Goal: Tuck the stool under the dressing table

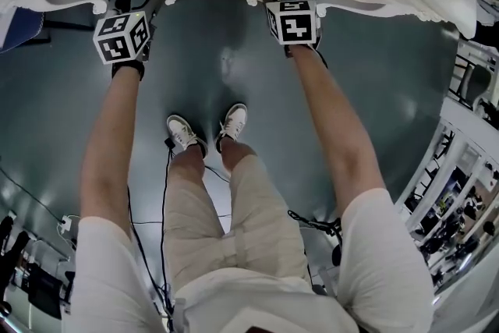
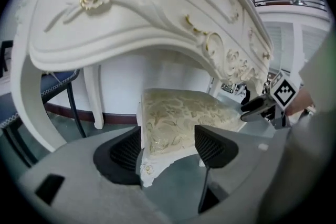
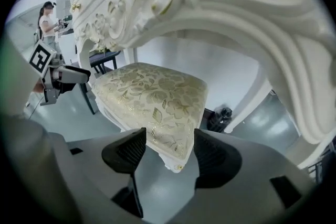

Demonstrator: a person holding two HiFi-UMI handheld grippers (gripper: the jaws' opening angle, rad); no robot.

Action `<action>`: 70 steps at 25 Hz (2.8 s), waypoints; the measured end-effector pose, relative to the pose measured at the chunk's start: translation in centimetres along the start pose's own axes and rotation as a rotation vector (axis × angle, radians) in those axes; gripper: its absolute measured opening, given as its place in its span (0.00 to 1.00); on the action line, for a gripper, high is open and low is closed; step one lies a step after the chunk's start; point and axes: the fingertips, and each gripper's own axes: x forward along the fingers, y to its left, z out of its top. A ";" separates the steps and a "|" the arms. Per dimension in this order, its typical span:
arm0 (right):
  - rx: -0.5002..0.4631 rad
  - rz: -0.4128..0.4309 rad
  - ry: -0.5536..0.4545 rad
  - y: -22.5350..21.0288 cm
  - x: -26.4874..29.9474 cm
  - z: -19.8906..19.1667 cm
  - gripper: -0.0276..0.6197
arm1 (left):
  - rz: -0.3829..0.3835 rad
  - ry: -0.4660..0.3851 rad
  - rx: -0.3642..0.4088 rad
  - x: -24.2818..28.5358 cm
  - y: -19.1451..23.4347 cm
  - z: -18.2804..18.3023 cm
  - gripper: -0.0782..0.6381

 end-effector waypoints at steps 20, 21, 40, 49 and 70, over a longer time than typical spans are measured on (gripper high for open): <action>0.114 0.034 -0.006 3.6 -17.6 0.7 0.04 | -0.126 -0.106 -0.162 -15.4 -7.3 7.2 0.20; 0.136 0.065 -0.009 4.4 -18.8 0.7 0.04 | -0.131 -0.107 -0.183 -16.5 -7.8 7.3 0.17; 0.155 0.126 -0.226 10.5 -43.6 7.6 0.04 | -0.128 -0.114 0.010 -36.0 -16.9 15.5 0.13; 0.076 0.085 -0.399 10.9 -51.8 13.0 0.04 | -0.134 -0.282 0.092 -42.4 -18.6 25.6 0.13; 0.227 0.027 -0.781 4.8 -70.0 20.4 0.04 | -0.078 -0.622 0.174 -58.7 -18.3 37.1 0.13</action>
